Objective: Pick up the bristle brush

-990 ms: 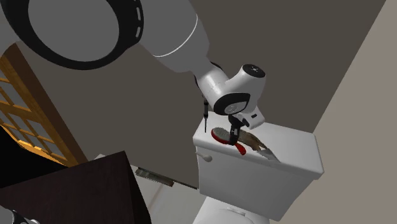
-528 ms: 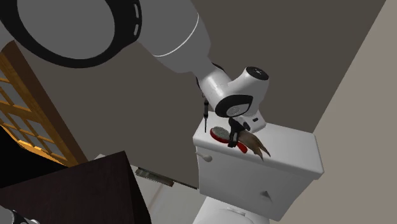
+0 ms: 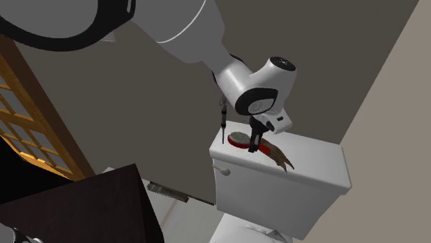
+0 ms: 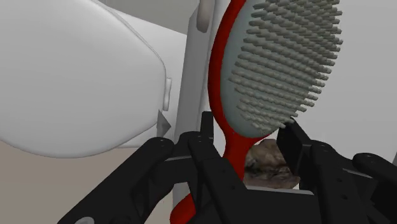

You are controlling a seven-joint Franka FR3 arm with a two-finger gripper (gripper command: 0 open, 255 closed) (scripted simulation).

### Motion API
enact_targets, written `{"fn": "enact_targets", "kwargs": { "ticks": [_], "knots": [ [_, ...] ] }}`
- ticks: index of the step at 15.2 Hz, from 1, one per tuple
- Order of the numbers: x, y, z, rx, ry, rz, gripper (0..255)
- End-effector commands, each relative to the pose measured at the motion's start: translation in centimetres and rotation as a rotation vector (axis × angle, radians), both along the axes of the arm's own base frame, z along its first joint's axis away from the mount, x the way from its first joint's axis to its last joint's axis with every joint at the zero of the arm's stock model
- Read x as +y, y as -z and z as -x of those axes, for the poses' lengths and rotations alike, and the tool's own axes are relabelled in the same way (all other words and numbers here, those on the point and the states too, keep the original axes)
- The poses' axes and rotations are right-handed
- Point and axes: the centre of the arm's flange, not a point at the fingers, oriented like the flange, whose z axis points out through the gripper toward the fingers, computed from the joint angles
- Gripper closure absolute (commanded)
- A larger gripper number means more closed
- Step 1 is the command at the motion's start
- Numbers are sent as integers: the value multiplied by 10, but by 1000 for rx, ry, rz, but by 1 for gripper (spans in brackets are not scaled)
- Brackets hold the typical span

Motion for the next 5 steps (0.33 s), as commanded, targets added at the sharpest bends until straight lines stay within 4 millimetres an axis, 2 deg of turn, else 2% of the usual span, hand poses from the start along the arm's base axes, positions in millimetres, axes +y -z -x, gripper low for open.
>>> {"fn": "enact_targets", "kwargs": {
  "ticks": [1,3,5],
  "knots": [
    [0,-12,0,0,0,0,255],
    [0,-22,0,0,0,0,255],
    [0,-23,0,0,0,0,255]
  ]
}}
